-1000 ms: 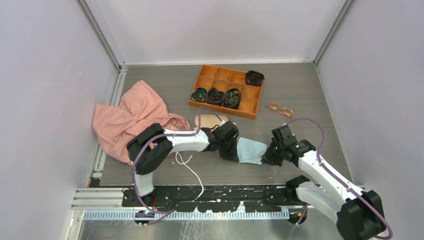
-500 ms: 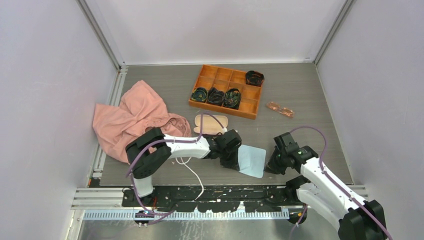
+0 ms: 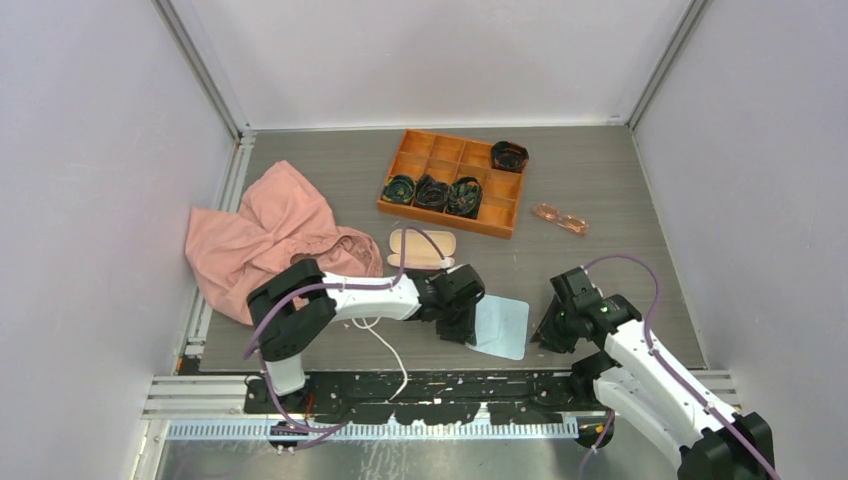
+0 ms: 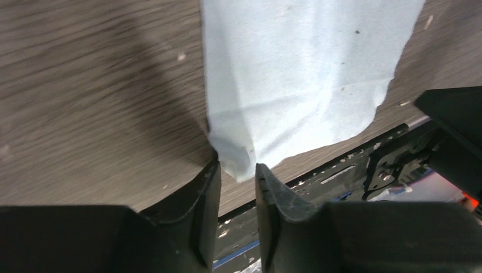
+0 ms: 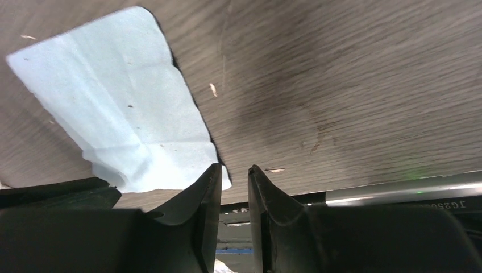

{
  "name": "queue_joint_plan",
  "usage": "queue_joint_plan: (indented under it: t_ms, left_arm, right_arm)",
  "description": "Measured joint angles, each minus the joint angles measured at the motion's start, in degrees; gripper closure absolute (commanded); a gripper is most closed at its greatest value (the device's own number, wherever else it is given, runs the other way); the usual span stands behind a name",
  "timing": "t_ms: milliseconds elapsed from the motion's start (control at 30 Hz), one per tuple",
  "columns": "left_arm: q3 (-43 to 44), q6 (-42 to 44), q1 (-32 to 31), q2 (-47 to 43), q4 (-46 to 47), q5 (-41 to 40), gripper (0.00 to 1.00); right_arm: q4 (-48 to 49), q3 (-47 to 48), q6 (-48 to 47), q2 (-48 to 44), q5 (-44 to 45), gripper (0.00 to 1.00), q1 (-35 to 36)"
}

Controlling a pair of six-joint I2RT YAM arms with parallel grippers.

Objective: Organize the sunglasses
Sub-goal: Fold the glasses cleaning cloth at the center of the board.

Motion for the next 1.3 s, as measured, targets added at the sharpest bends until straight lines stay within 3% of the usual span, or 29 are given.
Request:
queue_joint_plan:
  t_ms: [67,200,300,367,567,733,1000,1100,1300]
  left_arm:
    - [0.0,0.2,0.0,-1.5,-2.5,-2.3,0.59]
    - [0.8,1.0,0.0,-5.4,-7.3,-6.9,0.58]
    - [3.0,2.5,0.4,-7.5,-9.6,-10.0,0.64]
    - [5.4,3.8,0.7,-7.6,-10.6,-11.8,0.68]
    - [15.1,10.2,1.2,-2.9,-13.4,-15.2,0.66]
    - [17.3,14.4,3.3,1.5,-11.6,-11.1,0.56]
    - [15.9,16.1,9.7,5.7,-8.6,-4.6,0.50]
    - [15.9,16.9,10.1,7.7,-8.0,-3.3,0.50]
    - [17.5,17.8,9.9,10.6,-7.1,-1.3,0.61]
  right_arm:
    - [-0.4,1.2,0.0,0.0,1.4,0.70,0.0]
    - [0.8,4.0,0.2,1.2,3.3,0.69,0.0]
    - [2.2,5.7,0.2,2.8,4.4,0.67,0.0]
    - [3.7,6.7,0.0,4.5,5.3,0.67,0.0]
    - [8.1,9.5,-3.2,11.3,8.1,0.68,0.0]
    - [12.1,11.4,-6.1,17.6,10.1,0.68,0.0]
    - [17.8,11.4,-9.3,25.1,10.4,0.74,0.0]
    - [19.3,11.3,-10.0,27.4,10.3,0.73,0.0]
    - [21.7,10.4,-10.4,29.8,9.4,0.72,0.0]
